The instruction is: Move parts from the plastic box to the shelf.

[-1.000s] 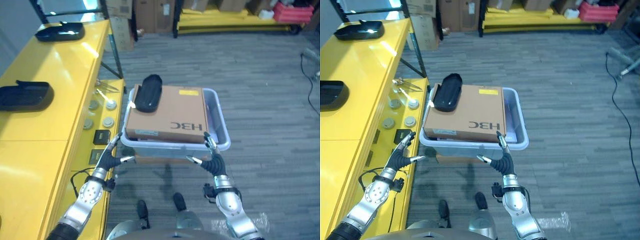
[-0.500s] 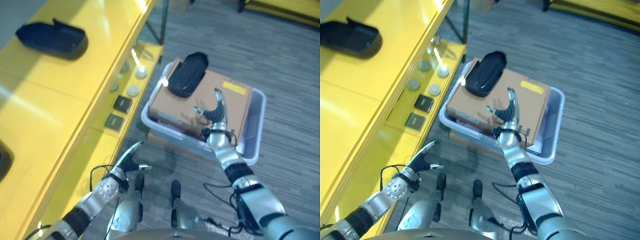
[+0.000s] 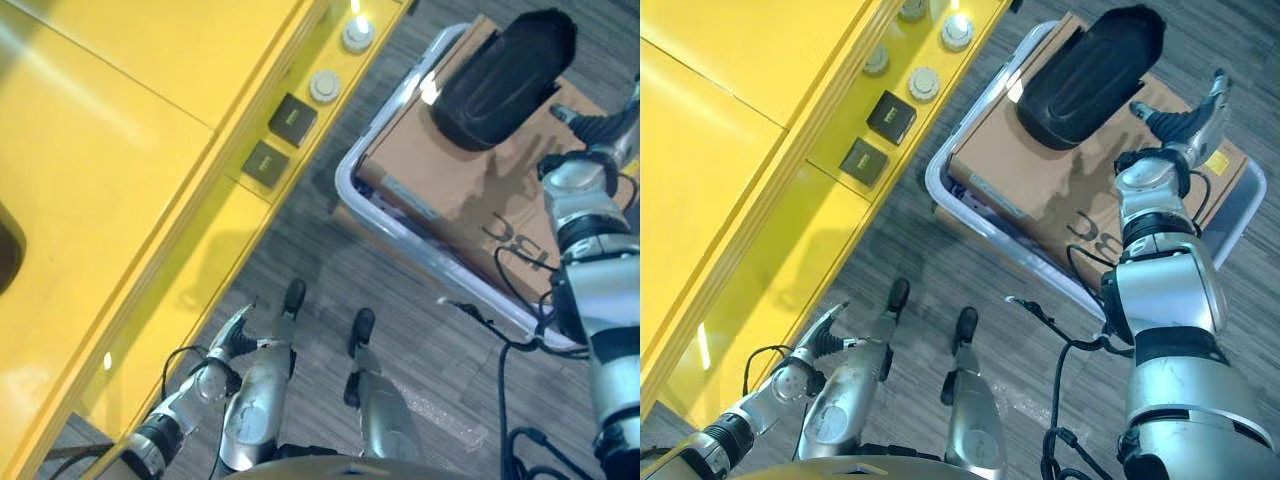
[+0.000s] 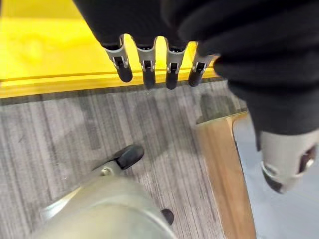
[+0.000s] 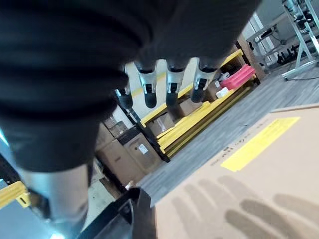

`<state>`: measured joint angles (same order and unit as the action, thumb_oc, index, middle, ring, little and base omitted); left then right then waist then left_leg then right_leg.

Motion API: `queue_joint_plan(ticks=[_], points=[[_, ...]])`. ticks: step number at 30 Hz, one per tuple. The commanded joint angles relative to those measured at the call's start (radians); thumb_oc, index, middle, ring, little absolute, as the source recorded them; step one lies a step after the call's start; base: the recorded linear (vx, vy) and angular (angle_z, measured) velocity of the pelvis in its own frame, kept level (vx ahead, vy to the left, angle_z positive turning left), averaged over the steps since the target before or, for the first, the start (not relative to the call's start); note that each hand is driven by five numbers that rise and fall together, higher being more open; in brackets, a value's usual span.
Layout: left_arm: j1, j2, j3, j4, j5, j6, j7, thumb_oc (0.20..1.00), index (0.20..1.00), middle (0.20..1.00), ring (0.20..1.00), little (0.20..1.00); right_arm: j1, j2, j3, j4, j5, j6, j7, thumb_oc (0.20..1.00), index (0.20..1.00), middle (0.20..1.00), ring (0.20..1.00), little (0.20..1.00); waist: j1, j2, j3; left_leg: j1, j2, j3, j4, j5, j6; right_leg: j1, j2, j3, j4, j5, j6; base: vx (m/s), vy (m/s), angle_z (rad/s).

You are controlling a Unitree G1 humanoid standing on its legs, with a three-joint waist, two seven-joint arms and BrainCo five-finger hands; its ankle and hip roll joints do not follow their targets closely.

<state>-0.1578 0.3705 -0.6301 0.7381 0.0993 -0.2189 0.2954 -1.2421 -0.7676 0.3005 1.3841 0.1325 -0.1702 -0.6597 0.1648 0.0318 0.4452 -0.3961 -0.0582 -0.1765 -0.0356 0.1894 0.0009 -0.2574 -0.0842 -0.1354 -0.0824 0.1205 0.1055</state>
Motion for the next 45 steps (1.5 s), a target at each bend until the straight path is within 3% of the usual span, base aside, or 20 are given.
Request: queue_joint_plan(ticks=[1,9,13,14,15,16,22,29,35,38,45], points=[[-0.001,-0.015,-0.013,0.000,-0.033,-0.008,0.022,1.000,1.000,1.000,1.000,1.000,0.006,-0.084,0.117,-0.038,0.041,0.003,0.012,1.000,1.000,1.000,1.000,1.000,-0.003,-0.013,-0.063,-0.065,0.005,-0.044,0.132,-0.156,-0.037,-0.036,-0.072,0.069,-0.005,-0.013,0.068,-0.03,-0.004,0.30],[-0.004,-0.021,0.030,-0.015,-0.143,-0.024,0.032,1.000,1.000,1.000,1.000,1.000,-0.133,-0.217,0.216,-0.005,0.064,0.017,0.068,1.000,1.000,1.000,1.000,1.000,0.051,0.025,0.004,-0.228,-0.046,-0.076,0.174,-0.139,-0.038,-0.163,-0.088,0.060,-0.005,0.017,0.077,-0.07,0.005,0.11],[-0.002,-0.036,0.043,0.036,-0.157,-0.017,0.025,1.000,1.000,1.000,1.000,1.000,-0.167,-0.244,0.232,0.033,0.086,0.037,0.099,1.000,1.000,1.000,1.000,1.000,0.060,0.026,0.010,-0.291,-0.068,-0.078,0.211,-0.144,-0.040,-0.201,-0.095,0.064,-0.005,0.024,0.080,-0.02,0.056,0.16],[-0.003,-0.037,0.043,0.037,-0.157,-0.018,0.025,1.000,1.000,1.000,1.000,1.000,-0.170,-0.244,0.233,0.035,0.087,0.037,0.099,0.809,0.809,0.809,0.809,0.809,0.060,0.027,0.010,-0.293,-0.068,-0.078,0.213,-0.145,-0.039,-0.203,-0.095,0.064,-0.005,0.024,0.080,0.02,0.027,0.05],[-0.004,-0.042,0.044,0.049,-0.161,-0.013,0.018,1.000,1.000,1.000,1.000,1.000,-0.169,-0.242,0.220,0.060,0.095,0.049,0.101,0.363,0.363,0.363,0.363,0.363,0.061,0.027,0.009,-0.300,-0.071,-0.076,0.225,-0.149,-0.039,-0.203,-0.097,0.066,-0.005,0.024,0.081,0.02,0.011,0.04],[0.000,-0.049,0.047,0.061,-0.171,-0.008,0.012,1.000,1.000,1.000,1.000,1.000,-0.165,-0.239,0.203,0.084,0.105,0.062,0.094,0.200,0.200,0.200,0.200,0.200,0.063,0.025,0.008,-0.302,-0.073,-0.075,0.239,-0.156,-0.039,-0.197,-0.098,0.065,-0.005,0.022,0.082,0.04,0.013,0.04],[0.007,-0.050,0.066,0.059,-0.193,0.002,0.012,1.000,1.000,1.000,1.000,1.000,-0.123,-0.205,0.167,0.107,0.105,0.097,0.109,0.200,0.200,0.200,0.200,0.200,0.056,0.017,-0.019,-0.288,-0.081,-0.078,0.256,-0.172,-0.036,-0.167,-0.105,0.052,-0.005,0.010,0.082,0.02,0.000,0.06],[0.010,-0.031,0.122,0.024,-0.212,0.001,0.018,1.000,1.000,1.000,1.000,1.000,0.045,-0.175,0.122,0.085,0.044,0.119,0.147,0.200,0.200,0.200,0.200,0.200,0.025,-0.007,-0.047,-0.197,-0.054,-0.070,0.238,-0.177,-0.045,-0.085,-0.104,0.026,-0.005,-0.004,0.077,0.00,-0.031,0.02],[0.073,-0.025,0.169,0.052,-0.183,0.007,-0.004,1.000,1.000,1.000,1.000,1.000,0.230,-0.094,0.107,0.077,-0.116,0.132,0.180,0.200,0.200,0.200,0.200,0.200,-0.023,-0.043,-0.084,-0.034,0.013,-0.006,0.192,-0.190,-0.045,-0.001,-0.078,0.050,-0.003,-0.016,0.063,-0.01,-0.055,-0.29],[0.101,-0.028,0.185,0.036,-0.186,-0.002,-0.008,1.000,1.000,1.000,1.000,1.000,0.273,-0.075,0.098,0.005,-0.133,0.098,0.163,0.200,0.200,0.200,0.200,0.200,-0.045,-0.050,-0.102,0.026,0.039,0.041,0.154,-0.185,-0.046,0.006,-0.063,0.077,-0.003,-0.016,0.058,-0.02,-0.049,-0.64],[0.064,0.016,0.204,-0.183,-0.219,-0.041,-0.014,1.000,1.000,1.000,1.000,1.000,0.231,-0.081,0.197,-0.192,-0.290,0.065,0.090,0.200,0.200,0.200,0.200,0.200,-0.081,-0.055,-0.143,0.103,0.090,0.088,0.091,-0.166,-0.060,0.025,-0.039,0.092,-0.005,-0.024,0.048,-0.01,-0.085,-0.33]])
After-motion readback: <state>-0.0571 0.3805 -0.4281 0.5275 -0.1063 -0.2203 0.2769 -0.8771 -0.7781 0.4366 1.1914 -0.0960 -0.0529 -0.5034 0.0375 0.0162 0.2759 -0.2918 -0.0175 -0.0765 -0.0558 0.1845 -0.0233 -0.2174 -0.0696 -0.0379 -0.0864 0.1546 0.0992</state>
